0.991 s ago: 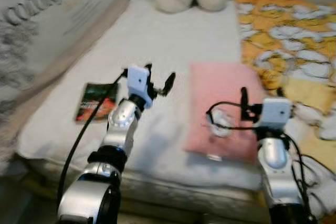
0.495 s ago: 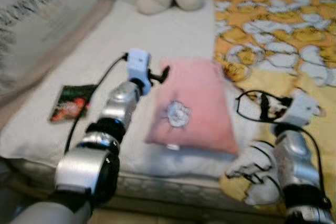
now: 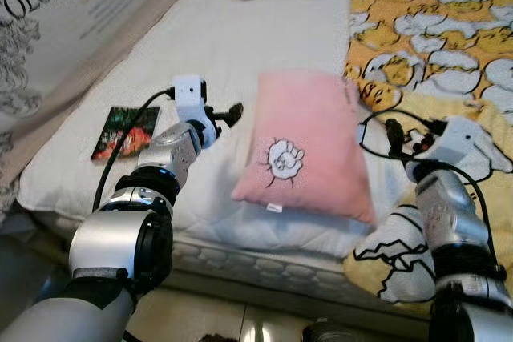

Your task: Clean up the room

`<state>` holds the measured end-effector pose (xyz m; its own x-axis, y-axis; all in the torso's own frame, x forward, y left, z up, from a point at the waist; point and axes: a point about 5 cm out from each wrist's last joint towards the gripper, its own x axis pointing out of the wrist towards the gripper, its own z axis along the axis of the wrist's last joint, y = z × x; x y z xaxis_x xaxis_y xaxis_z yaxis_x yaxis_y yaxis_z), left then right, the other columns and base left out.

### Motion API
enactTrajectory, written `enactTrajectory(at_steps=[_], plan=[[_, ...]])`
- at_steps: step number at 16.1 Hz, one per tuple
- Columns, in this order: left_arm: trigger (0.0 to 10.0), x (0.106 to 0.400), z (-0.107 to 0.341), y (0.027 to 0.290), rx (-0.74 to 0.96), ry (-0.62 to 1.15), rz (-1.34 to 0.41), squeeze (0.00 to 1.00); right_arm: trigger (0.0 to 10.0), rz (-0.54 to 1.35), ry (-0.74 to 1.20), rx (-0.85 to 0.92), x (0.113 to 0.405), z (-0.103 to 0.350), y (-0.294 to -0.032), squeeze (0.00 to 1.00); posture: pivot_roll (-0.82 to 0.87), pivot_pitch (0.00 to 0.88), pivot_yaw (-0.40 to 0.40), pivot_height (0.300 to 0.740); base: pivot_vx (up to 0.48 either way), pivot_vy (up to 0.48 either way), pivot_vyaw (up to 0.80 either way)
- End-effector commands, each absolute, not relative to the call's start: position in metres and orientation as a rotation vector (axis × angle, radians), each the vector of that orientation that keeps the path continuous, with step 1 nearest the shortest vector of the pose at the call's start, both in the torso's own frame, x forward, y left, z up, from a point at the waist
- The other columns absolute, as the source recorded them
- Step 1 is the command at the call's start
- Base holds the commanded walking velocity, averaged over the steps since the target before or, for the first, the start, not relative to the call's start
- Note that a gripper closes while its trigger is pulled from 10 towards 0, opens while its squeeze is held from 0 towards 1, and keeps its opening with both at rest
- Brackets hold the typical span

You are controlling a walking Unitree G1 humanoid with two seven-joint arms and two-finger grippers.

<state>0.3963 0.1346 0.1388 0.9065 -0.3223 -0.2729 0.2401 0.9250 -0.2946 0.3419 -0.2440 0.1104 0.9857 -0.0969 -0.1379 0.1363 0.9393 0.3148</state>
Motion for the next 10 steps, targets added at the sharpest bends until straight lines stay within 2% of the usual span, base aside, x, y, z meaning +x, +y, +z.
enactTrajectory(at_steps=[1, 4, 6, 8, 10], plan=[[10.0, 0.393, 0.132, 0.137, -0.284, 0.373, -0.299, 0.0, 10.0, -0.084, 0.177, 0.418, 0.347, 0.104, -0.236, 0.0, -0.3, 0.183, 0.098, 0.74, 0.0, 0.0, 0.0], [10.0, 0.391, 0.126, 0.129, -0.39, 0.393, -0.293, 0.0, 10.0, -0.04, 0.202, 0.521, 0.358, 0.101, -0.219, 0.0, -0.26, 0.245, 0.085, 0.74, 0.0, 0.0, 0.0], [10.0, 0.387, 0.12, 0.114, -0.472, 0.419, -0.334, 0.0, 10.0, 0.02, 0.214, 0.531, 0.363, 0.102, -0.202, 0.0, -0.25, 0.283, 0.077, 0.74, 0.0, 0.0, 0.0], [10.0, 0.385, 0.123, 0.091, -0.541, 0.405, -0.429, 0.0, 10.0, 0.084, 0.214, 0.574, 0.369, 0.104, -0.181, 0.0, -0.24, 0.293, 0.077, 0.74, 0.0, 0.0, 0.0], [10.0, 0.382, 0.124, 0.08, -0.548, 0.403, -0.491, 0.0, 10.0, 0.109, 0.23, 0.595, 0.37, 0.101, -0.168, 0.0, -0.24, 0.288, 0.081, 0.74, 0.0, 0.0, 0.0]])
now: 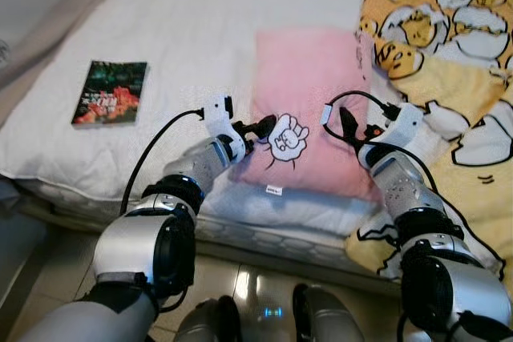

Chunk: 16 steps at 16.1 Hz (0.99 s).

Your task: Clean up the room

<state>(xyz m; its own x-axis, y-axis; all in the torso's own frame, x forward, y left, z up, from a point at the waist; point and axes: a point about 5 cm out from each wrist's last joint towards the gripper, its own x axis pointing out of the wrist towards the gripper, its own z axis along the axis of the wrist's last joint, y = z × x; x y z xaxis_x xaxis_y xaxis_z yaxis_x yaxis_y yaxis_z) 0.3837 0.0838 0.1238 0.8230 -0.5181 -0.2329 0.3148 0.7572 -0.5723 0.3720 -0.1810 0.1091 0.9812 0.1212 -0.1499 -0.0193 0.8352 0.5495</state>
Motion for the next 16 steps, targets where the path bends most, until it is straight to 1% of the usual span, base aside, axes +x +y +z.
enactTrajectory(at_steps=[1, 2, 3, 4, 5, 9, 13, 14, 15, 16], plan=[[10.0, 0.38, 0.123, 0.072, -0.542, 0.407, -0.534, 0.0, 10.0, 0.103, 0.239, 0.615, 0.369, 0.097, -0.166, 0.0, -0.24, 0.288, 0.081, 0.74, 0.0, 0.0, 0.0], [10.0, 0.379, 0.122, 0.067, -0.528, 0.414, -0.561, 0.0, 10.0, 0.098, 0.246, 0.626, 0.368, 0.094, -0.165, 0.0, -0.24, 0.287, 0.082, 0.74, 0.0, 0.0, 0.0], [9.6, 0.377, 0.121, 0.063, -0.518, 0.418, -0.583, 0.0, 10.0, 0.097, 0.256, 0.639, 0.367, 0.092, -0.164, 0.0, -0.25, 0.284, 0.083, 0.74, 0.0, 0.0, 0.0], [0.0, 0.376, 0.121, 0.06, -0.51, 0.409, -0.602, 0.0, 0.0, 0.103, 0.256, 0.654, 0.366, 0.09, -0.162, 0.0, -0.25, 0.284, 0.083, 0.74, 0.0, 0.0, 0.0], [0.0, 0.376, 0.121, 0.058, -0.507, 0.405, -0.613, 0.0, 0.0, 0.11, 0.255, 0.658, 0.365, 0.089, -0.161, 0.0, -0.26, 0.283, 0.079, 0.74, 0.0, 0.0, 0.0], [0.0, 0.373, 0.119, 0.057, -0.437, 0.394, -0.647, 0.0, 0.0, 0.146, 0.266, 0.575, 0.363, 0.087, -0.162, 0.0, -0.26, 0.285, 0.07, 0.74, 0.0, 0.0, 0.0], [0.0, 0.375, 0.119, 0.064, -0.5, 0.355, -0.63, 0.0, 0.0, 0.165, 0.254, 0.586, 0.362, 0.086, -0.153, 0.0, -0.24, 0.253, 0.044, 0.74, 0.0, 0.0, 0.0], [0.0, 0.376, 0.123, 0.065, -0.595, 0.336, -0.632, 0.0, 0.0, 0.165, 0.258, 0.594, 0.361, 0.085, -0.152, 0.0, -0.24, 0.238, 0.043, 0.74, 0.0, 0.0, 0.0], [0.0, 0.376, 0.124, 0.067, -0.628, 0.336, -0.633, 0.0, 0.0, 0.169, 0.262, 0.597, 0.36, 0.083, -0.151, 0.0, -0.23, 0.231, 0.043, 0.74, 0.0, 0.0, 0.0], [0.0, 0.375, 0.121, 0.069, -0.614, 0.345, -0.632, 0.0, 0.0, 0.175, 0.263, 0.594, 0.359, 0.082, -0.149, 0.0, -0.22, 0.22, 0.044, 0.74, 0.0, 0.0, 0.0]])
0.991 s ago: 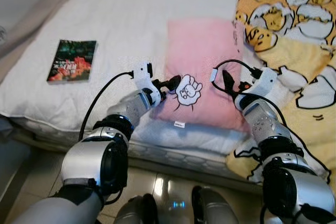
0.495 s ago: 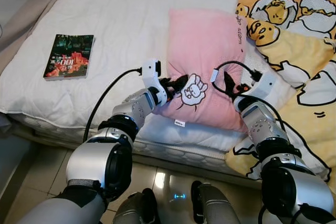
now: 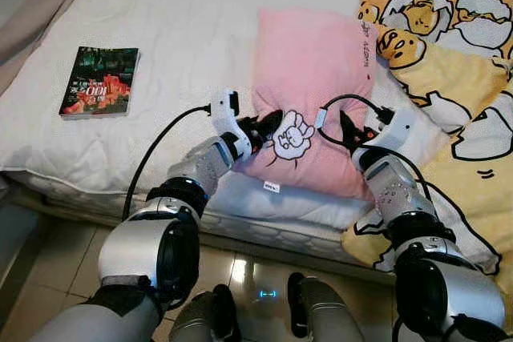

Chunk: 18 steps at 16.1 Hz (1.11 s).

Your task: Clean up the room

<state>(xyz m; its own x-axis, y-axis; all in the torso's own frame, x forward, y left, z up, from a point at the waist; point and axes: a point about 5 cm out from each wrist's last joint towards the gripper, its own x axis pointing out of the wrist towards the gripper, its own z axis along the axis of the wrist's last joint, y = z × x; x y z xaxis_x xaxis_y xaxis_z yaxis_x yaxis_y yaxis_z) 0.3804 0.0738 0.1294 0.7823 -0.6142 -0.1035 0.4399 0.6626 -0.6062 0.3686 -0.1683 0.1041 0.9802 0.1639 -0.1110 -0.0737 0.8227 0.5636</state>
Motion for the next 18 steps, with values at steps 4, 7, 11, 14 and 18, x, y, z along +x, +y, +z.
enactTrajectory(at_steps=[4, 7, 11, 14, 18], plan=[[0.0, 0.375, 0.121, 0.074, -0.587, 0.329, -0.635, 0.0, 0.0, 0.182, 0.266, 0.6, 0.357, 0.079, -0.141, 0.0, -0.21, 0.18, 0.039, 0.74, 0.0, 0.0, 0.0], [0.0, 0.377, 0.129, 0.071, -0.509, 0.286, -0.689, 0.0, 0.0, 0.202, 0.242, 0.61, 0.362, 0.087, -0.133, 0.0, -0.21, 0.121, 0.031, 0.74, 0.0, 0.0, 0.0], [0.0, 0.394, 0.176, 0.081, -0.2, 0.061, -0.721, 0.0, 0.0, 0.236, 0.065, 0.541, 0.382, 0.136, -0.124, 0.0, -0.19, 0.025, 0.042, 0.74, 0.0, 0.0, 0.0], [0.0, 0.402, 0.21, 0.097, -0.185, -0.071, -0.699, 0.0, 0.0, 0.281, -0.108, 0.48, 0.394, 0.184, -0.12, 0.0, -0.19, 0.0, 0.051, 0.74, 0.0, 0.0, 0.0], [0.0, 0.408, 0.261, 0.118, -0.087, -0.247, -0.658, 0.0, 0.0, 0.271, -0.265, 0.453, 0.397, 0.224, -0.13, 0.0, -0.16, 0.0, 0.053, 0.74, 0.0, 0.0, 0.0]])
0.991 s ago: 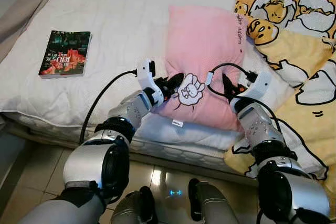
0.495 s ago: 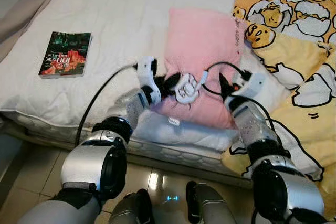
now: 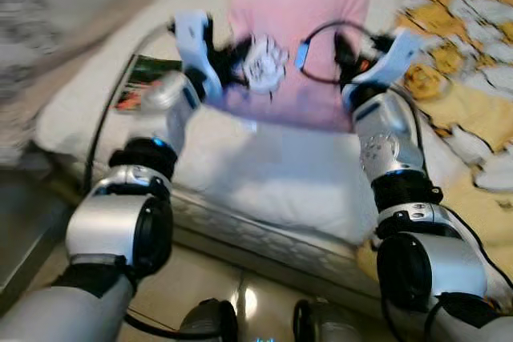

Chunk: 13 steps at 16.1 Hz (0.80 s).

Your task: Clean up the room

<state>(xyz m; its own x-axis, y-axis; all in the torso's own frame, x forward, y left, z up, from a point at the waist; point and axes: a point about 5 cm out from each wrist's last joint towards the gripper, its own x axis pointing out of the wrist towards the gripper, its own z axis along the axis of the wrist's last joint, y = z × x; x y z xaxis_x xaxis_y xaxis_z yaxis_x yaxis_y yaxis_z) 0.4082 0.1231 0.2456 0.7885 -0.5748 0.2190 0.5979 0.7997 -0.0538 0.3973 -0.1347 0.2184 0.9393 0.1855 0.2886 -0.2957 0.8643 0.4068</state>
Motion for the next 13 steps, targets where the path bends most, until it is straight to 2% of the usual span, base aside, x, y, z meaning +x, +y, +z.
enactTrajectory(at_steps=[1, 2, 3, 4, 6, 7, 9, 13], plan=[[3.1, 0.409, 0.264, 0.125, -0.055, -0.257, -0.626, 0.0, 0.0, 0.255, -0.26, 0.438, 0.396, 0.221, -0.132, 0.0, -0.14, 0.0, 0.048, 0.74, 0.0, 0.0, 0.0], [7.3, 0.41, 0.262, 0.129, -0.044, -0.243, -0.609, 0.0, 0.0, 0.237, -0.238, 0.409, 0.395, 0.214, -0.13, 0.0, -0.14, 0.0, 0.047, 0.74, 0.0, 0.0, 0.0], [10.0, 0.41, 0.26, 0.132, -0.034, -0.233, -0.589, 0.0, 0.0, 0.218, -0.206, 0.38, 0.393, 0.205, -0.129, 0.0, -0.14, 0.0, 0.048, 0.74, 0.0, 0.48, 0.0], [10.0, 0.41, 0.256, 0.133, 0.017, -0.224, -0.572, 0.0, 10.0, 0.2, -0.187, 0.354, 0.391, 0.197, -0.128, 0.0, -0.14, 0.0, 0.048, 0.74, 0.0, 0.48, 0.0], [10.0, 0.407, 0.242, 0.129, 0.09, -0.198, -0.57, 0.0, 10.0, 0.183, -0.16, 0.27, 0.379, 0.174, -0.124, 0.0, -0.15, 0.0, 0.063, 0.74, 0.0, 0.48, 0.0], [10.0, 0.408, 0.238, 0.128, 0.071, -0.183, -0.563, 0.0, 10.0, 0.185, -0.152, 0.265, 0.377, 0.168, -0.123, 0.0, -0.15, 0.0, 0.064, 0.74, 0.0, 0.48, 0.0], [10.0, 0.408, 0.235, 0.128, 0.051, -0.18, -0.543, 0.0, 10.0, 0.224, -0.157, 0.226, 0.374, 0.166, -0.12, 0.0, -0.16, 0.0, 0.068, 0.74, 0.0, 0.48, 0.0], [10.0, 0.406, 0.229, 0.122, 0.135, -0.172, -0.552, 0.0, 10.0, 0.216, -0.169, 0.217, 0.374, 0.168, -0.122, 0.0, -0.17, 0.0, 0.076, 0.74, 0.0, 0.48, 0.0]])
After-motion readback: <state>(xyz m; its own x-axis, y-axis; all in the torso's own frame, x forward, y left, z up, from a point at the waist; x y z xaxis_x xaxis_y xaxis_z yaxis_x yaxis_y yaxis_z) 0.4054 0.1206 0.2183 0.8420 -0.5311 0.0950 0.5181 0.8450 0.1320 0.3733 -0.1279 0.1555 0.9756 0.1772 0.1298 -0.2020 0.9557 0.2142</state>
